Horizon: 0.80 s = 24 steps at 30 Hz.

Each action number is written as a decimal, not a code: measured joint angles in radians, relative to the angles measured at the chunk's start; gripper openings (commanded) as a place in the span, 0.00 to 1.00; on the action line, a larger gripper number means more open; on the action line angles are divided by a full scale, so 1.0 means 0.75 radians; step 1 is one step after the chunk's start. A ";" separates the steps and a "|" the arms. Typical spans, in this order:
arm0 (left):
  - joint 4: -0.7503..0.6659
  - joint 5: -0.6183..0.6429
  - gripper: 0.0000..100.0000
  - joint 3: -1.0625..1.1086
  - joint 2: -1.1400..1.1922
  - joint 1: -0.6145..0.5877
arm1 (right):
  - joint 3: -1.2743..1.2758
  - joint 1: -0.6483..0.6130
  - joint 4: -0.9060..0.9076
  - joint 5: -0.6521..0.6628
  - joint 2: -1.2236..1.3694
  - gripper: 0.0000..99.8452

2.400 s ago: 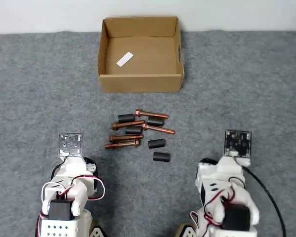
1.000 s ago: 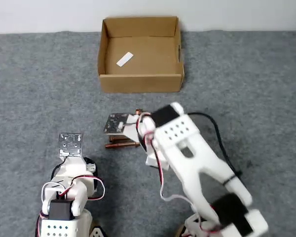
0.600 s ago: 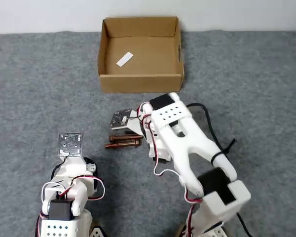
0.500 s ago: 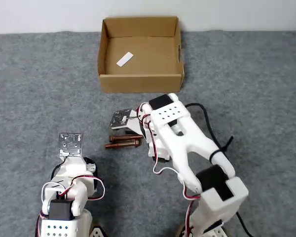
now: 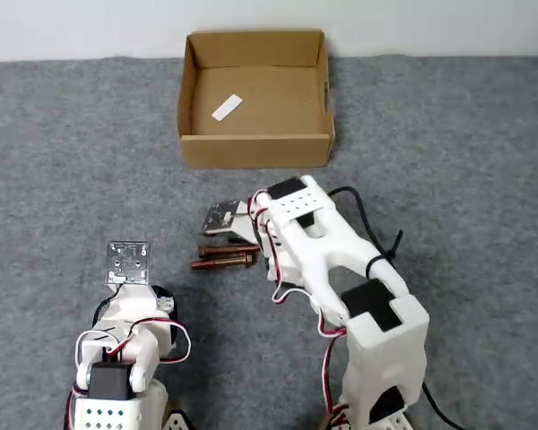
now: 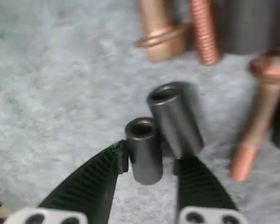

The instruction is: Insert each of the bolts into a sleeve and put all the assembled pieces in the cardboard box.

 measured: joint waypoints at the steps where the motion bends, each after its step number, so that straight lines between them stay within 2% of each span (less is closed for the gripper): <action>1: 0.000 0.000 0.01 0.000 0.000 0.000 | -0.002 0.004 -0.010 -0.002 0.004 0.01; 9: 0.000 0.000 0.01 0.000 0.000 0.000 | 0.020 -0.014 0.039 -0.006 -0.070 0.01; 20: 0.000 0.000 0.01 0.000 0.000 0.000 | 0.020 -0.014 0.393 -0.168 -0.538 0.01; 24: 0.000 0.000 0.01 0.000 0.000 0.000 | 0.020 0.002 0.458 -0.284 -0.655 0.01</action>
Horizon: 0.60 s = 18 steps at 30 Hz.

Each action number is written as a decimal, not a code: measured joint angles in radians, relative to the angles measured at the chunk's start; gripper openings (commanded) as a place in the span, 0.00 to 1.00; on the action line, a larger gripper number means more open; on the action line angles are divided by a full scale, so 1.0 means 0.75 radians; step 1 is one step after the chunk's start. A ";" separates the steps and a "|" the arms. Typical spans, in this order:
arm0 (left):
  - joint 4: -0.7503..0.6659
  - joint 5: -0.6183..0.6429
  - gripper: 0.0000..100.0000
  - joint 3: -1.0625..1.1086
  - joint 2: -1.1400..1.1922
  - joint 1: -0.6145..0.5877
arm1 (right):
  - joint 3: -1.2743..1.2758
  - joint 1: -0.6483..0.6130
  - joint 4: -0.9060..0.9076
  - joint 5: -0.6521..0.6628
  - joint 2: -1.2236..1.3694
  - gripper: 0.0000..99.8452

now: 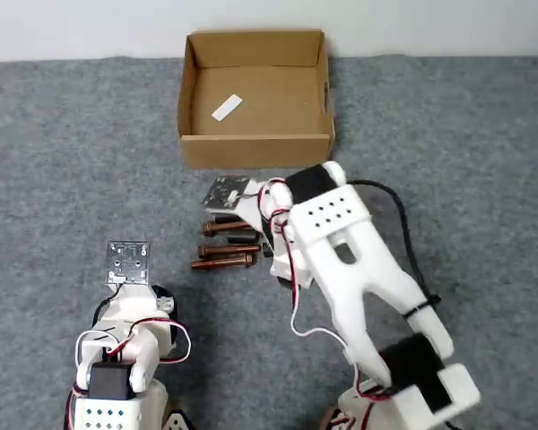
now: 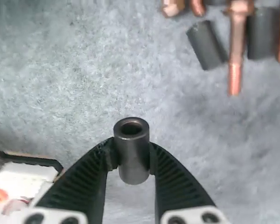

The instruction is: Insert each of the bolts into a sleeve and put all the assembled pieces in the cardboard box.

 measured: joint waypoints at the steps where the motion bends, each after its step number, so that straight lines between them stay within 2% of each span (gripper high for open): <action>1: 0.000 0.000 0.01 0.000 0.000 0.000 | 0.000 0.004 0.010 -0.051 -0.020 0.01; 10: 0.000 0.000 0.01 0.000 0.000 0.000 | -0.027 0.025 0.094 -0.522 -0.207 0.01; 14: 0.000 0.000 0.01 0.000 0.000 0.000 | -0.029 0.113 0.096 -0.732 -0.295 0.01; 18: 0.000 0.006 0.01 0.000 0.000 0.070 | -0.029 0.217 0.096 -0.810 -0.364 0.01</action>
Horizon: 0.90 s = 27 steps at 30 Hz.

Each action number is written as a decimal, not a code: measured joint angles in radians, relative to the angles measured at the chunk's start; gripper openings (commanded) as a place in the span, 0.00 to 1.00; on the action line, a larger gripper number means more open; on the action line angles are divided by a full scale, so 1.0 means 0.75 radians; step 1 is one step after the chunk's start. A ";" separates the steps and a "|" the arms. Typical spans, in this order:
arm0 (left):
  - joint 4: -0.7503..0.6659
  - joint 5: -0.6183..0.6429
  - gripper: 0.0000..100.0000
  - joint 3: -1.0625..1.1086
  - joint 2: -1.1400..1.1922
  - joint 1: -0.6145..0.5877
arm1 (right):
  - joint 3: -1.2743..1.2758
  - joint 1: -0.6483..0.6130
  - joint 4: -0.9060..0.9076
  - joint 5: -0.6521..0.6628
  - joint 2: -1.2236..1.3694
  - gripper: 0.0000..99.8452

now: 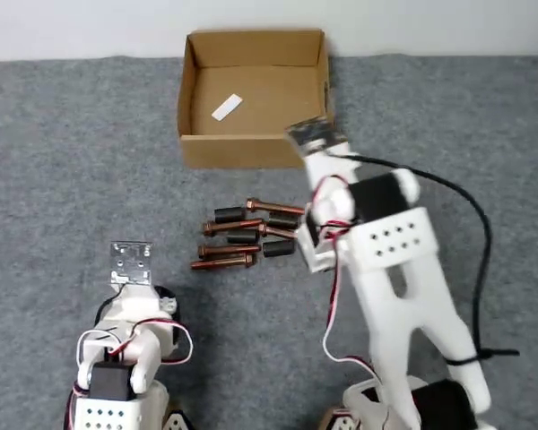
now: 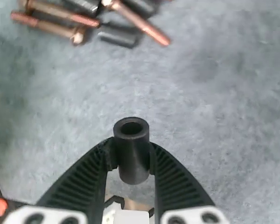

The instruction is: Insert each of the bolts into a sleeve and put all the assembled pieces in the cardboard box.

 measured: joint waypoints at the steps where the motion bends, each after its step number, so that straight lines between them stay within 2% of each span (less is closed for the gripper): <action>1: 0.000 -0.004 0.01 0.000 0.000 0.033 | 0.000 0.023 0.002 -0.006 -0.018 0.01; 5: 0.000 -0.033 0.01 0.000 0.000 0.110 | 0.000 0.088 0.002 -0.012 -0.078 0.01; 11: 0.000 -0.329 0.01 -0.049 0.000 0.000 | 0.000 0.205 0.002 -0.014 -0.110 0.01; 15: 0.000 -0.352 0.01 -0.127 -0.004 -0.080 | 0.000 0.286 0.002 -0.014 -0.110 0.01; 23: 0.010 -0.358 0.01 -0.288 0.012 -0.094 | 0.000 0.393 0.002 -0.014 -0.110 0.01; 27: 0.076 -0.364 0.01 -0.513 0.209 -0.094 | 0.000 0.448 0.002 -0.014 -0.110 0.01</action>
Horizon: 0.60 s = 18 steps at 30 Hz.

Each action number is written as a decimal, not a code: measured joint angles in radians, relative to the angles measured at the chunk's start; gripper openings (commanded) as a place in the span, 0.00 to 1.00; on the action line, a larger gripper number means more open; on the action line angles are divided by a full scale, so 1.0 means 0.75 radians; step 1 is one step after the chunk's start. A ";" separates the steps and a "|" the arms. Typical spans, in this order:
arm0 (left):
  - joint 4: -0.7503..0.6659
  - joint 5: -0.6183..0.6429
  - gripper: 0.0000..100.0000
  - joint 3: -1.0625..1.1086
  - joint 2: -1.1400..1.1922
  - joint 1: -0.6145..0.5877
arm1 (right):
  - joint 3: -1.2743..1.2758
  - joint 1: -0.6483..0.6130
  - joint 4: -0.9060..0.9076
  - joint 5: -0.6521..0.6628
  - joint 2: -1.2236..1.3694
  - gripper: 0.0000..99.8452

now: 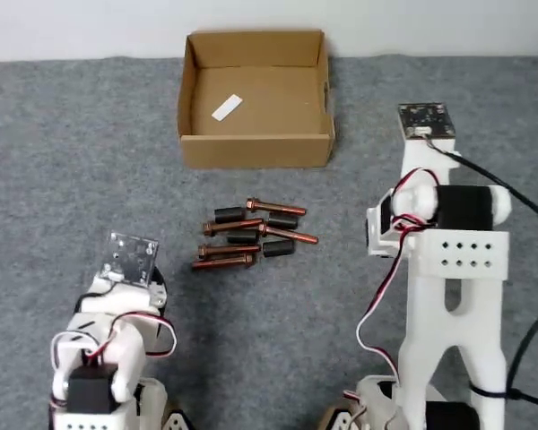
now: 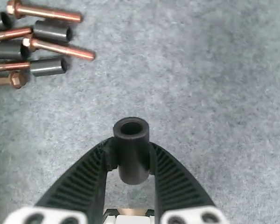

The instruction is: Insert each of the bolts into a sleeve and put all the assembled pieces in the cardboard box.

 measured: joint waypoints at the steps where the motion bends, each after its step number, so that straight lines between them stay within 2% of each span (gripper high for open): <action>1: 0.023 0.000 0.01 -0.070 0.078 0.000 | 0.000 0.014 0.000 0.000 0.000 0.01; 4: 0.127 -0.004 0.01 -0.291 0.364 0.031 | 0.016 0.031 0.000 0.000 0.000 0.01; 8: 0.303 -0.082 0.01 -0.550 0.802 0.155 | 0.088 0.027 0.000 0.000 0.000 0.01; 12: 0.372 -0.174 0.01 -0.743 1.166 0.243 | 0.094 0.033 0.002 0.000 -0.012 0.01; 15: 0.372 -0.356 0.01 -0.829 1.403 0.262 | 0.094 0.033 0.002 0.000 -0.072 0.01; 18: 0.372 -0.646 0.01 -0.923 1.620 0.262 | 0.094 0.033 0.002 0.000 -0.137 0.01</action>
